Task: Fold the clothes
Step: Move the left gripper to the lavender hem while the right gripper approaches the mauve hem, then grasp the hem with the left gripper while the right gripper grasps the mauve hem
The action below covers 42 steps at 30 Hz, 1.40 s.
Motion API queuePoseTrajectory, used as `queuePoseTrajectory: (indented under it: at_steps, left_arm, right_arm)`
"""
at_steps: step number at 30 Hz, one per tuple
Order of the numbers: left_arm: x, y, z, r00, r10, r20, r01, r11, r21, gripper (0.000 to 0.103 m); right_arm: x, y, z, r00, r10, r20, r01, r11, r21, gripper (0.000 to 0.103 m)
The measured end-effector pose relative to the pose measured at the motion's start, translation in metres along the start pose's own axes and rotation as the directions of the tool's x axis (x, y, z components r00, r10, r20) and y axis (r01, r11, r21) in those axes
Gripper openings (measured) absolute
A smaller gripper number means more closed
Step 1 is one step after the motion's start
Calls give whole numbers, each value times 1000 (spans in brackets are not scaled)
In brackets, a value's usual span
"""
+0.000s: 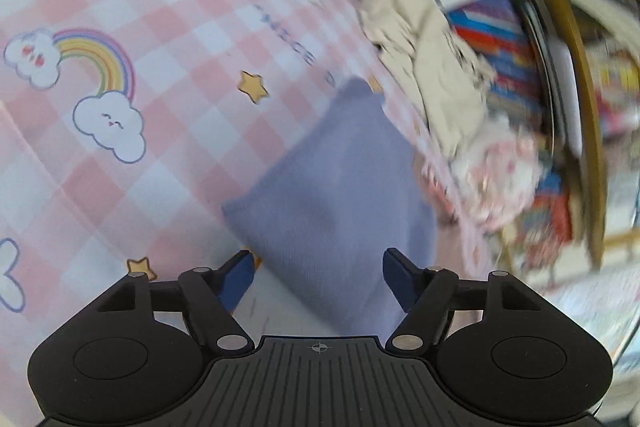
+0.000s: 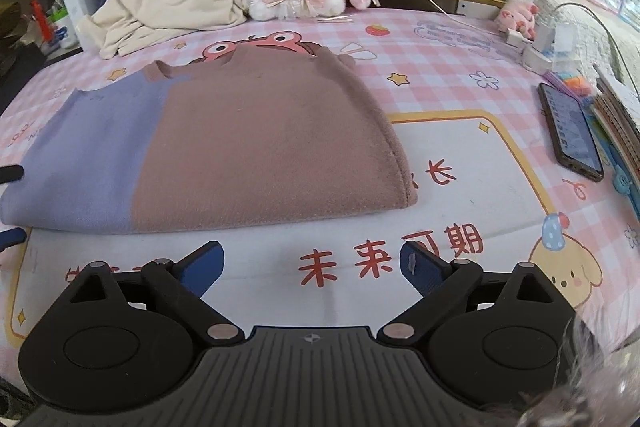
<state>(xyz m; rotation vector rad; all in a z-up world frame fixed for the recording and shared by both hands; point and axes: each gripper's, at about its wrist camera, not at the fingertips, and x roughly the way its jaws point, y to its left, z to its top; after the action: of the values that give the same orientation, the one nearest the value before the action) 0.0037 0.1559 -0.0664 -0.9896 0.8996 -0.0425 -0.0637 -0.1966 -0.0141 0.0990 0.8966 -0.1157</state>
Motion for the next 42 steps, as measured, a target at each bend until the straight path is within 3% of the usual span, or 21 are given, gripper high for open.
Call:
queuePoseTrajectory:
  at_steps: [7,10,12,14,18,21,22,24,26,27,30,33,36,42]
  left_arm:
    - [8,12,15,999,-18,33,23,987,-159,70]
    - [11,16,21,999,-24,48,34,974,-226,53]
    - [13,22,25,999,-9,43,20,965,-262,30]
    - [14,27,28,999,-3,36,13,958,-287,28]
    - [14,30,31,1000,1,16,3,961,-277,21]
    - [8,17,32,1000,-1,23,4,990,-143,11]
    - [6,13,33,1000,-2,25,4,995,-96,11]
    - [-4,-7,32,997,-55,52,51,995,83,11]
    - [-10,-27,28,993,-100,62,79,958,275,12]
    - [-9,-31,27,994,-93,57,71,946,315,15]
    - [6,-15,30,999,-35,24,29,978,209,23]
    - [16,9,35,998,-63,-5,63,997,45,31]
    - [23,17,35,996,-89,-3,89,996,-2,42]
    - [32,16,35,995,-102,24,102,995,-20,39]
  right_arm:
    - [5,2,8,1000,-29,-11,29,999,22,90]
    - [7,4,11,999,-37,-16,37,999,24,85]
    - [8,0,14,999,-50,-9,50,998,49,83]
    - [10,-6,18,998,-66,1,66,994,84,83]
    - [13,-17,25,995,-100,19,96,983,155,80]
    - [24,-32,33,991,-130,6,125,966,228,68]
    - [29,-37,34,992,-129,-4,126,960,252,63]
    - [37,-42,36,993,-113,-23,115,954,277,52]
    - [45,-44,37,995,-89,-42,97,954,282,42]
    - [47,-42,37,995,-92,-48,101,956,277,42]
    - [51,-37,39,993,-102,-58,113,960,255,42]
    - [52,-35,40,992,-107,-61,118,965,232,42]
    - [52,-36,40,993,-102,-64,114,967,226,42]
    - [53,-37,41,994,-90,-68,103,970,221,42]
